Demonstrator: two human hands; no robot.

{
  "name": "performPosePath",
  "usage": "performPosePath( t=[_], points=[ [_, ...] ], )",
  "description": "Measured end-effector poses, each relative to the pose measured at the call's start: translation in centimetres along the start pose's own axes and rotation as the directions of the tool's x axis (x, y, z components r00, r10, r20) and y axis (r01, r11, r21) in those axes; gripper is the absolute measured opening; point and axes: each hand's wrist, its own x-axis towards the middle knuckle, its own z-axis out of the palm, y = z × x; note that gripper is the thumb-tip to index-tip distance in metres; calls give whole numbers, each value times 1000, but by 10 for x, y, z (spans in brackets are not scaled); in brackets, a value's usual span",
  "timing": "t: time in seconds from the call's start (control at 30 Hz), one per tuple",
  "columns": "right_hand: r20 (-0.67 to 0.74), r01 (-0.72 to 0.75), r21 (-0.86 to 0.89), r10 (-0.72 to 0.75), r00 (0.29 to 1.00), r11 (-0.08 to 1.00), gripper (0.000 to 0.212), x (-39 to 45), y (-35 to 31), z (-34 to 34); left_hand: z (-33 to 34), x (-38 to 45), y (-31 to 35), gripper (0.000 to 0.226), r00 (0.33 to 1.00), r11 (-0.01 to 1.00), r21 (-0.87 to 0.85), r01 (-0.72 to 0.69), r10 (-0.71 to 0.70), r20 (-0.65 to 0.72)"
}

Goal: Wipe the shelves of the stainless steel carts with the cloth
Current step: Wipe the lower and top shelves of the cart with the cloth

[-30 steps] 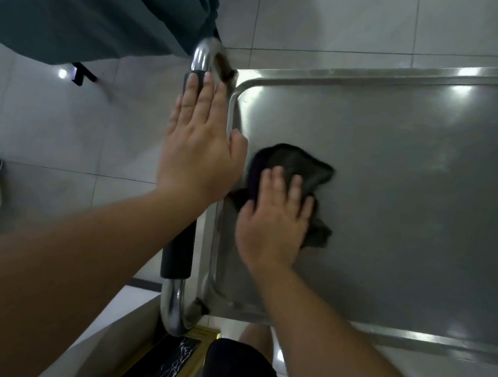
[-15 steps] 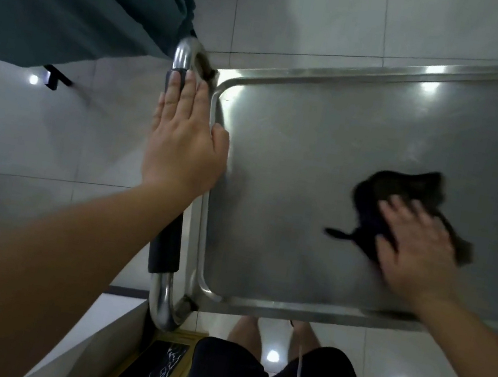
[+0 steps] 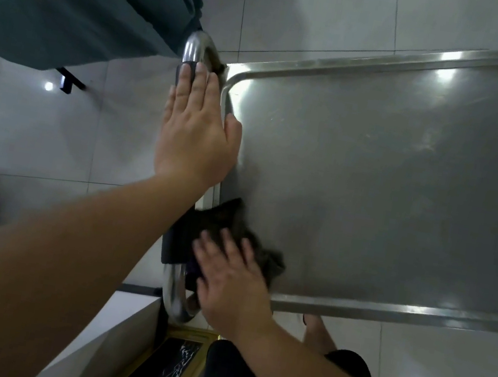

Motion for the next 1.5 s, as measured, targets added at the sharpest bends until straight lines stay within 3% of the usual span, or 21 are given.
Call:
performPosePath(
  t=[0.13, 0.2, 0.3, 0.4, 0.47, 0.53, 0.6, 0.63, 0.67, 0.73, 0.77, 0.83, 0.93, 1.0, 1.1, 1.23, 1.4, 1.5],
  points=[
    [66, 231, -30, -229, 971, 972, 63, -11, 22, 0, 1, -2, 1, 74, 1000, 1000, 14, -4, 4, -4],
    [29, 250, -80, -249, 968, 965, 65, -35, 59, -10, 0, -2, 0, 74, 1000, 1000, 13, -7, 7, -6],
    [-81, 38, -135, -49, 995, 990, 71, -86, 149, -39, 0, -3, -1, 74, 1000, 1000, 4, -15, 15, -12],
    [-155, -295, -135, 274, 949, 946, 68, -139, 235, -75, 1, -2, -2, 74, 1000, 1000, 20, -15, 16, -17],
    [-172, -516, -82, 498, 850, 852, 67, -154, 254, -88, 2, -2, -1, 74, 1000, 999, 32, -14, 15, -18],
    [-218, -689, -2, 672, 708, 725, 71, -141, 235, -85, 3, -2, -1, 75, 1000, 998, 54, -13, 14, -20],
    [-257, -752, 53, 737, 625, 657, 77, -115, 192, -72, 5, -2, -2, 76, 1000, 997, 77, -14, 16, -25],
    [-253, -721, 61, 709, 658, 691, 78, -102, 167, -63, 5, -1, -2, 76, 999, 997, 81, -14, 17, -31],
    [-231, -647, 47, 638, 734, 761, 78, -91, 142, -53, 6, -1, -2, 76, 999, 997, 81, -16, 19, -36],
    [-143, -375, -18, 369, 918, 927, 76, -77, 103, -31, 7, 0, -2, 76, 999, 996, 84, -17, 20, -39],
    [-76, -197, -52, 193, 978, 979, 72, -73, 92, -24, 8, -1, -2, 75, 999, 996, 86, -17, 20, -39],
    [44, 107, -117, -103, 994, 987, 67, -68, 90, -20, 8, -2, -3, 75, 999, 995, 96, -13, 17, -37],
    [104, 275, -176, -260, 960, 945, 66, -73, 125, -31, 6, -2, -2, 74, 999, 994, 110, -27, 30, -28],
    [71, 235, -219, -225, 972, 947, 68, -92, 165, -44, 5, -2, -3, 73, 999, 994, 102, -33, 35, -16],
    [-39, -11, -211, 3, 999, 977, 72, -135, 234, -73, 5, -2, -1, 72, 999, 995, 87, -46, 48, -18],
    [-94, -473, -138, 464, 881, 870, 68, -186, 293, -112, -1, -4, 3, 70, 997, 993, 88, -79, 80, 1],
    [47, -497, -178, 512, 858, 849, 74, -189, 303, -125, 1, -7, -1, 62, 946, 916, 241, -320, 321, 37],
    [46, -510, -172, 524, 851, 843, 74, -188, 303, -126, 3, -11, 3, 69, 828, 718, 415, -560, 512, 231]
  ],
)
